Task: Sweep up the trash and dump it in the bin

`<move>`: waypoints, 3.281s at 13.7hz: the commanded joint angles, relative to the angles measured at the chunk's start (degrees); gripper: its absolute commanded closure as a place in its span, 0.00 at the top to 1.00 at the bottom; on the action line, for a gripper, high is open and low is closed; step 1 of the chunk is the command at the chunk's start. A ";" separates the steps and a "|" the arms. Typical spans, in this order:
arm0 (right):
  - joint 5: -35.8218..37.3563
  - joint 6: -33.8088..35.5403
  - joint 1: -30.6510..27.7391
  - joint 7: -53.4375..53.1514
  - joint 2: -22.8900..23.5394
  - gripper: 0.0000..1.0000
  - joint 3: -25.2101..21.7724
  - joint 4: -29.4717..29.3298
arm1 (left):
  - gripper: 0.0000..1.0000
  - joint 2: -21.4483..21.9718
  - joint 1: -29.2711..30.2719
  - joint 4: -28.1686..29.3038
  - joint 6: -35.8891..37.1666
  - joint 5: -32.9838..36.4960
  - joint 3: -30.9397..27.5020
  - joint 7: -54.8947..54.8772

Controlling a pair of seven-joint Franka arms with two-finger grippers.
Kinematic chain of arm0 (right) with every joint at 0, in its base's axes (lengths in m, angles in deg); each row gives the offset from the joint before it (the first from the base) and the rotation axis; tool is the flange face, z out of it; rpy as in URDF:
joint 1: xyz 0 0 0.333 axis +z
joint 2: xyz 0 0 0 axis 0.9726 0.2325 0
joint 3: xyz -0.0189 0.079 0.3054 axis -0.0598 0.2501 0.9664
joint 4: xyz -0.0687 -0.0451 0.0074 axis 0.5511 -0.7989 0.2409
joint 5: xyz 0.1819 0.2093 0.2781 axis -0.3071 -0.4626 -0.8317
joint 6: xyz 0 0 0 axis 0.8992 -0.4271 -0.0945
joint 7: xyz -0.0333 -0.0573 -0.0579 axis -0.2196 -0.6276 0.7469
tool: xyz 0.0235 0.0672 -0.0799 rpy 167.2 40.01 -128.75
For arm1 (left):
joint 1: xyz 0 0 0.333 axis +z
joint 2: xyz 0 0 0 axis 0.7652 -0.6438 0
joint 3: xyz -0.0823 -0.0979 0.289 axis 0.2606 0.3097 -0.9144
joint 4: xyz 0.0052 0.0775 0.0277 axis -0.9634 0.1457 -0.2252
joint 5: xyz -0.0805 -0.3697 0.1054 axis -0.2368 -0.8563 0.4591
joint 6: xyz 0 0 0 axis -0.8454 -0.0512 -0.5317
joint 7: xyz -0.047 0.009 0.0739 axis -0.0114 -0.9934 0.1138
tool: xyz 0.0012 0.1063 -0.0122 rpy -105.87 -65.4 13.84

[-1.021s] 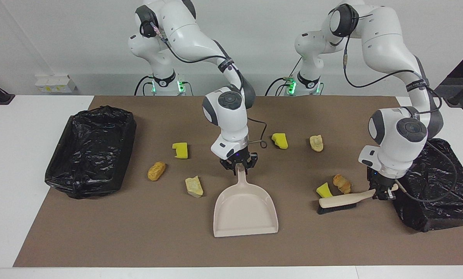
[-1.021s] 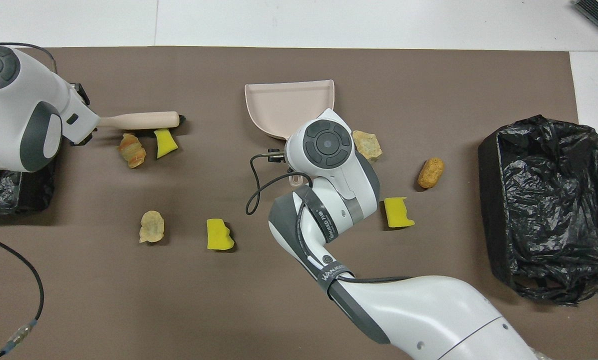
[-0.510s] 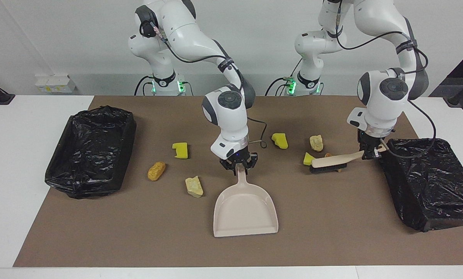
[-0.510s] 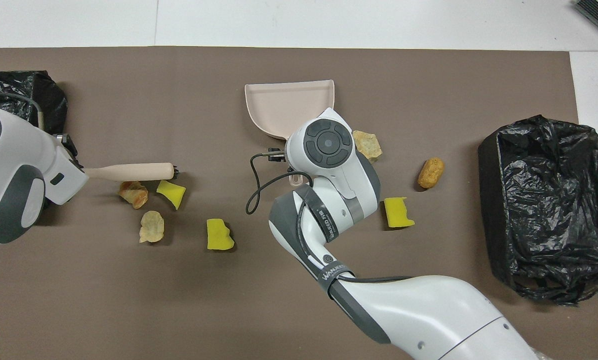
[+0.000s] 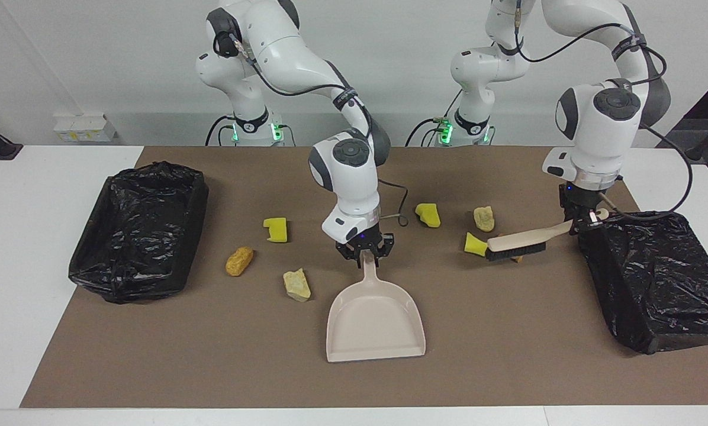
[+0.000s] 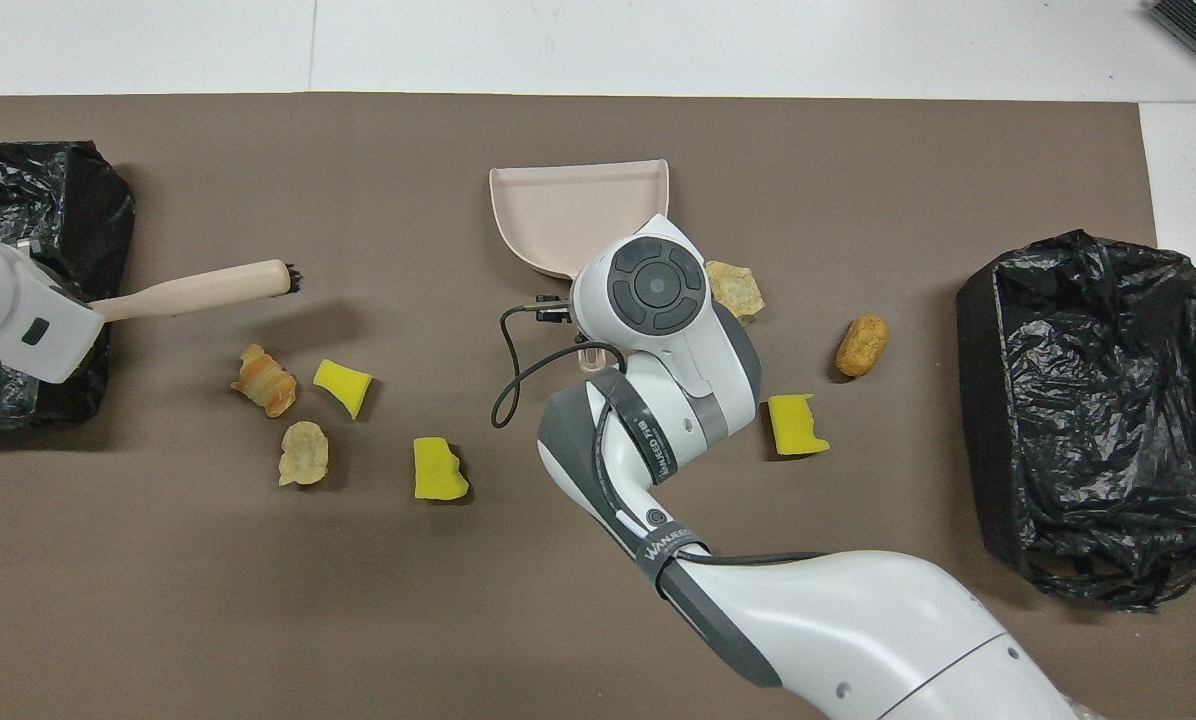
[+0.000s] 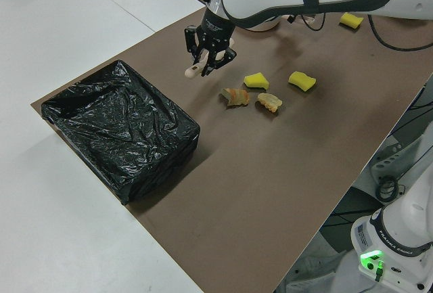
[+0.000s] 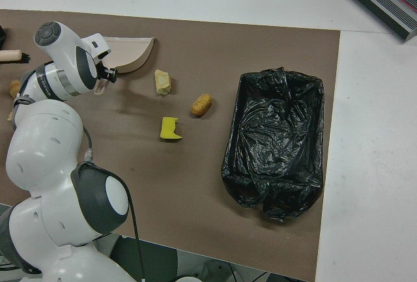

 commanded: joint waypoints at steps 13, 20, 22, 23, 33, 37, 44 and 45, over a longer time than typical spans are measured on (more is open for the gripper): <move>-1.43 16.96 -3.07 48.53 -19.27 0.00 0.16 16.18 | 0.00 7.48 -4.83 16.07 9.02 0.26 0.95 34.39; 7.17 17.40 -3.43 75.02 -21.64 0.00 0.25 19.79 | 0.00 11.17 -14.58 19.68 14.83 -1.57 1.04 56.89; 7.71 16.27 -2.90 76.98 -22.96 0.00 0.34 22.33 | 0.00 11.35 -18.81 19.50 14.75 -2.73 1.03 65.83; 7.71 14.87 -2.81 77.60 -23.75 0.00 0.34 23.91 | 0.00 11.18 -20.65 19.15 14.40 -2.73 1.04 70.15; 7.88 14.15 -2.73 81.36 -24.46 0.00 0.34 25.60 | 0.00 20.83 -15.22 21.85 23.37 -2.73 0.33 87.39; 8.32 11.80 -3.25 86.21 -25.51 0.00 0.33 28.49 | 0.00 22.43 -19.32 28.02 21.52 -2.90 0.68 104.87; 8.32 9.14 -3.43 86.04 -25.34 0.00 0.34 30.70 | 0.00 14.98 -26.90 25.50 13.62 -13.52 0.68 120.37; 8.32 9.14 -3.43 85.95 -25.34 0.00 0.34 30.70 | 0.00 12.87 -27.34 23.13 13.35 -14.50 0.68 120.81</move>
